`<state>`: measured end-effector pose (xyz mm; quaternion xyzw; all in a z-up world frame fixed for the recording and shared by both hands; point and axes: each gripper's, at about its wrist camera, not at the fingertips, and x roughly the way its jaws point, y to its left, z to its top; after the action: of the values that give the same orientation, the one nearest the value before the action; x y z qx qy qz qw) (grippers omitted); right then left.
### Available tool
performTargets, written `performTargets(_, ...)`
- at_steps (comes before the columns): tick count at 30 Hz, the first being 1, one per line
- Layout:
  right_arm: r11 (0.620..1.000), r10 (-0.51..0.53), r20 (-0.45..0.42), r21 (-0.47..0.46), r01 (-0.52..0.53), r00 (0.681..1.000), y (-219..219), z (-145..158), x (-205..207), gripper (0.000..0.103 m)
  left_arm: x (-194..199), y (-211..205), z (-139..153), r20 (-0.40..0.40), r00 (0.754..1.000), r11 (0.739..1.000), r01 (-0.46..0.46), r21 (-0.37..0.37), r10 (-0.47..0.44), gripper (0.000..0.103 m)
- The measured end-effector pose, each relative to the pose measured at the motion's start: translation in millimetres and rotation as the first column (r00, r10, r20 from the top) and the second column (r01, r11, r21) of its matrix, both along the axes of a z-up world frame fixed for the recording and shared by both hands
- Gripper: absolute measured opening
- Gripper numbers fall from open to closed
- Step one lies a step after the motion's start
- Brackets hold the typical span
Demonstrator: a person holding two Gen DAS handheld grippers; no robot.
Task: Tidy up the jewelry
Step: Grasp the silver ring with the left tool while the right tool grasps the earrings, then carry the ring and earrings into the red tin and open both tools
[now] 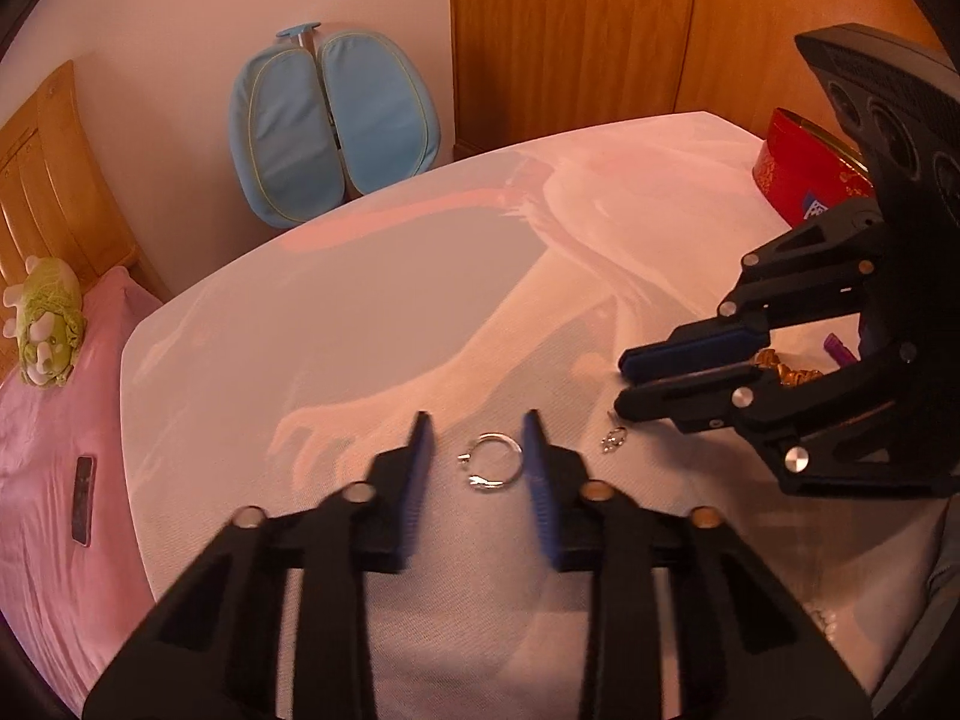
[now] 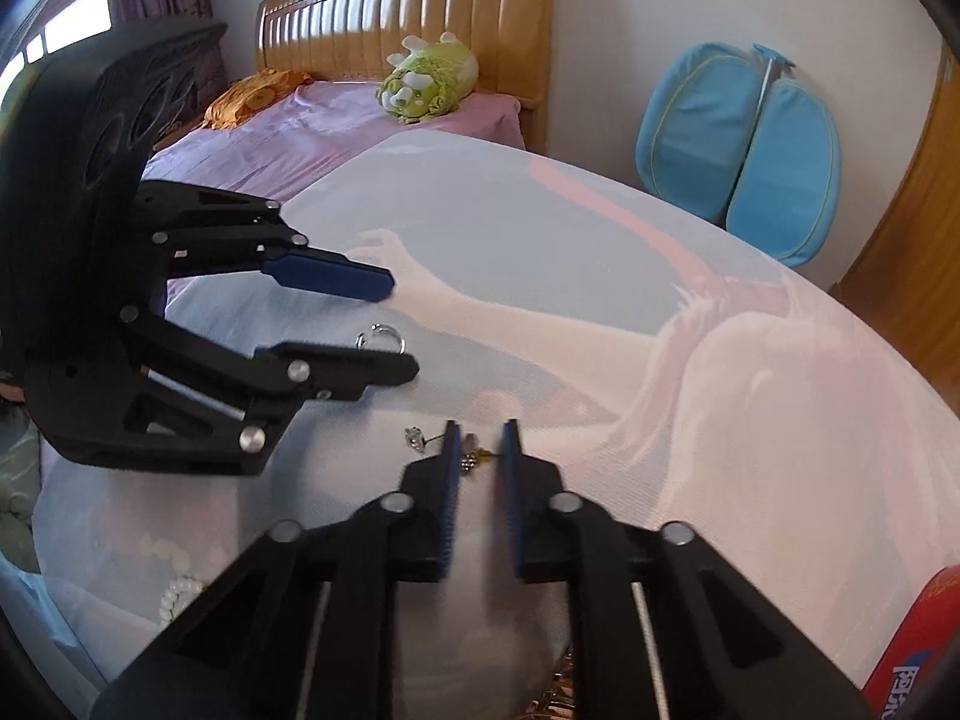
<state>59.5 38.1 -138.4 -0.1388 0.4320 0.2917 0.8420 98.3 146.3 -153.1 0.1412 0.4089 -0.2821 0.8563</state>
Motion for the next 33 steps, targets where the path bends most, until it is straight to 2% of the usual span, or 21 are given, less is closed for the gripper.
performTargets(9, 1.0, -0.003, 0.0, 0.028, 0.003, 1.0, -6.4, 3.8, -1.0, 0.01, -1.9, 0.5, 1.0, 0.012, 1.0, 1.0, -0.02, 0.009, 0.02, 0.021)
performTargets(18, 0.997, -0.037, 0.033, 0.071, 0.034, 0.999, -19.7, 23.5, -6.3, 0.01, -8.9, 1.5, 21.7, 0.04, 0.998, 0.999, -0.05, -0.022, 0.051, 0.021)
performTargets(26, 0.988, -0.099, 0.106, 0.125, 0.086, 0.989, -55.0, 60.5, -26.0, 0.01, -19.0, -23.0, 57.9, 0.095, 0.995, 0.998, -0.032, -0.056, 0.038, 0.021)
performTargets(33, 0.974, -0.199, 0.198, 0.146, 0.172, 0.96, -111.2, 102.1, -52.9, 0.01, -32.5, -68.7, 91.3, 0.164, 0.986, 0.997, 0.036, -0.072, -0.024, 0.021)
